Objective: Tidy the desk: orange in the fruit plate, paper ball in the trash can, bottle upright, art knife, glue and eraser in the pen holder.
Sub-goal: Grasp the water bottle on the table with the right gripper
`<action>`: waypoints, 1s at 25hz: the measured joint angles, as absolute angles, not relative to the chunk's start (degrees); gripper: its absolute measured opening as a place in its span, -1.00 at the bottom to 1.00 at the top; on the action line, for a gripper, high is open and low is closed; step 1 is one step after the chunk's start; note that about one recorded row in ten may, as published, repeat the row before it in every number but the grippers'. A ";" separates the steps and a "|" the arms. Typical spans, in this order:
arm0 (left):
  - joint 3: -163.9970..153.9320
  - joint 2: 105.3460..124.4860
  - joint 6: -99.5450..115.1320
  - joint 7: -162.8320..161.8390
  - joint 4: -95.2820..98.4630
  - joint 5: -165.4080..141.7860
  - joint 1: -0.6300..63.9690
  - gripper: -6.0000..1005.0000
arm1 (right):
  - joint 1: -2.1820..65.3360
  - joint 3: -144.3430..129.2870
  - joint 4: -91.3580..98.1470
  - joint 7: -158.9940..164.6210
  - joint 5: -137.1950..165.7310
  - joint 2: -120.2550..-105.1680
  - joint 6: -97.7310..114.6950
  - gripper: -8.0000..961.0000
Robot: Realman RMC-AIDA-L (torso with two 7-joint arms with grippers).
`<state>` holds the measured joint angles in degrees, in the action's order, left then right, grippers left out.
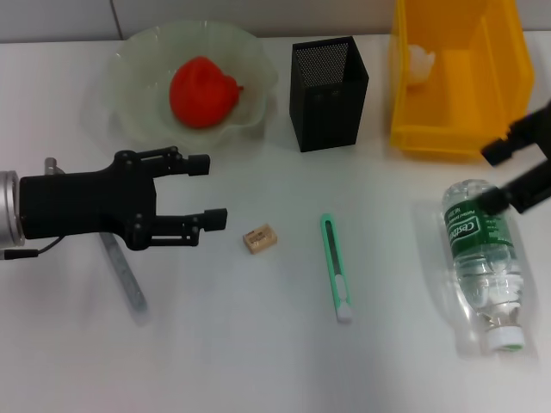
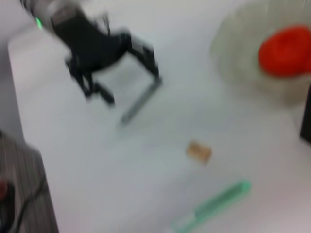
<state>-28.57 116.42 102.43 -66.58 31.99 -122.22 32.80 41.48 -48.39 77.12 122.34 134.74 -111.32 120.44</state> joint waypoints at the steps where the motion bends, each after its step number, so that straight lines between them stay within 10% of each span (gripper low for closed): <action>1: -28.56 116.34 102.29 -66.58 31.99 -121.87 32.68 0.62 | 41.86 -48.41 77.23 122.00 136.87 -111.27 121.36 0.72; 25: -27.09 115.84 99.87 -66.89 32.08 -120.01 32.86 0.62 | 47.04 -67.15 64.45 121.96 161.96 -115.01 123.18 0.71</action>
